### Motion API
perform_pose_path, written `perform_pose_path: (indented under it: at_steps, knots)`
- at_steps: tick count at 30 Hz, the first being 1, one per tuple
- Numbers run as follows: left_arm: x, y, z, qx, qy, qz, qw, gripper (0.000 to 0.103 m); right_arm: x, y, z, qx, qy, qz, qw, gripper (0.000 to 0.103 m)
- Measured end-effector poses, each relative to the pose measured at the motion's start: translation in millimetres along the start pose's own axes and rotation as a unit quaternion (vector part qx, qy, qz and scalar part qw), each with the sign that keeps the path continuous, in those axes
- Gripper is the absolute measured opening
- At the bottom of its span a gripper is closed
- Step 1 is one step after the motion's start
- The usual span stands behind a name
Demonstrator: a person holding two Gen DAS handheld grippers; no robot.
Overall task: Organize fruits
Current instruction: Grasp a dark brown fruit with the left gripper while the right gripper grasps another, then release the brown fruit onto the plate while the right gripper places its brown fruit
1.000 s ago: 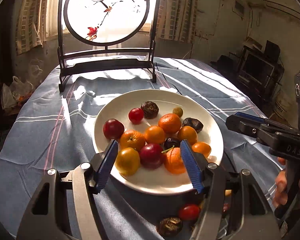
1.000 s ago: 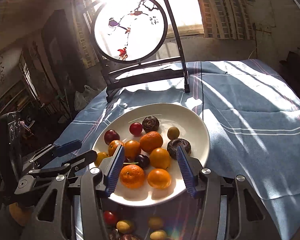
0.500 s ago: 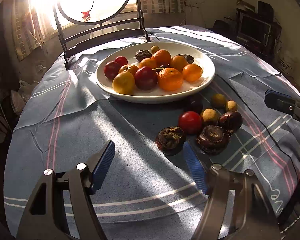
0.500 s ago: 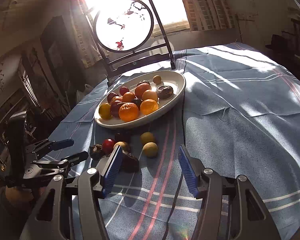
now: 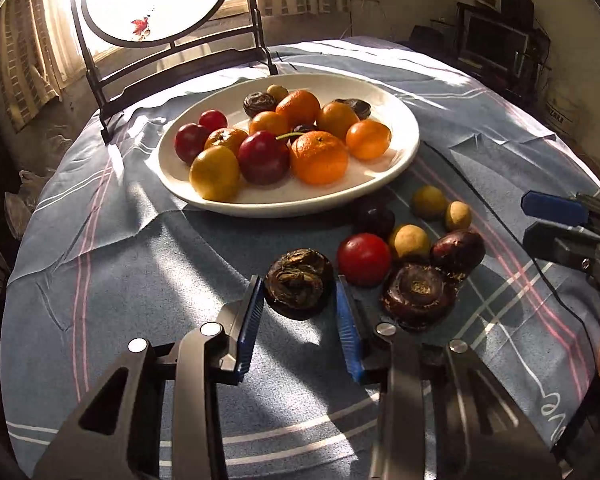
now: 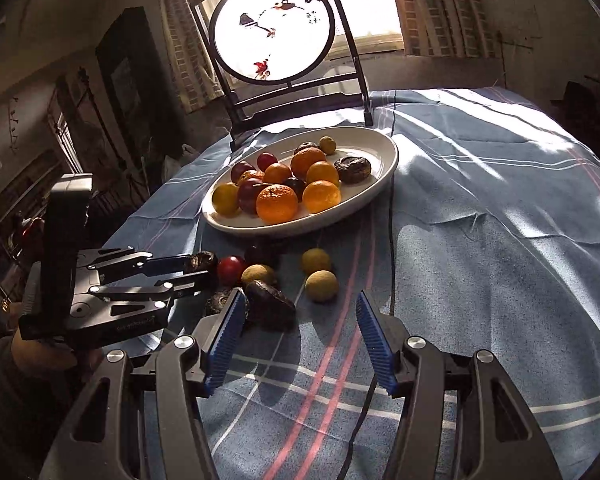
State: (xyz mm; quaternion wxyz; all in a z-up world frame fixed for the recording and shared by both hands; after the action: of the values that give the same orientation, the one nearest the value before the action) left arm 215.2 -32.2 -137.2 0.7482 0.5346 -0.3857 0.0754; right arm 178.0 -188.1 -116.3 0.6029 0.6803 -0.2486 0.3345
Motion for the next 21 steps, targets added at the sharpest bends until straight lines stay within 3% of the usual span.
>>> perform_pose_path:
  at_steps: [6, 9, 11, 15, 21]
  knots:
    - [-9.0, 16.3, -20.3, -0.037, 0.083, 0.046, 0.9948, 0.035, -1.2, -19.1, -27.3, -0.009, 0.038, -0.043, 0.998, 0.052]
    - [-7.7, 30.5, -6.5, -0.006, 0.044, 0.081, 0.9957, 0.035, 0.3, -30.7, -33.6, -0.016, 0.039, -0.061, 0.997, 0.047]
    - [-6.9, 33.6, -0.6, 0.000, 0.029, 0.089, 0.9956, 0.035, 0.4, -38.7, -32.8, -0.016, 0.028, -0.077, 0.997, 0.034]
    - [-6.5, 34.8, -7.3, -0.013, 0.046, 0.093, 0.9945, 0.035, 0.5, -35.7, -29.0, 0.010, 0.009, -0.073, 0.997, 0.033]
    - [-6.0, 41.9, -6.8, -0.014, 0.046, 0.108, 0.9929, 0.035, 11.3, -9.9, -7.9, 0.050, -0.052, -0.032, 0.997, 0.033]
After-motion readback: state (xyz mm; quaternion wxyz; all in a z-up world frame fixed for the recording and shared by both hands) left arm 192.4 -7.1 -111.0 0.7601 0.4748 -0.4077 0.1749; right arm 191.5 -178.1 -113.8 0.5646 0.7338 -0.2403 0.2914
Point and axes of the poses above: each gripper's, at about its wrist camera, not at the fingertips, and y roughly against the way its jaws point, z to its right, x to its top, the point moved 7 cm from there along -y, roughly the way its jaws point, and after that the axes turned 15 degrees about -x, right-handed, at the moved point
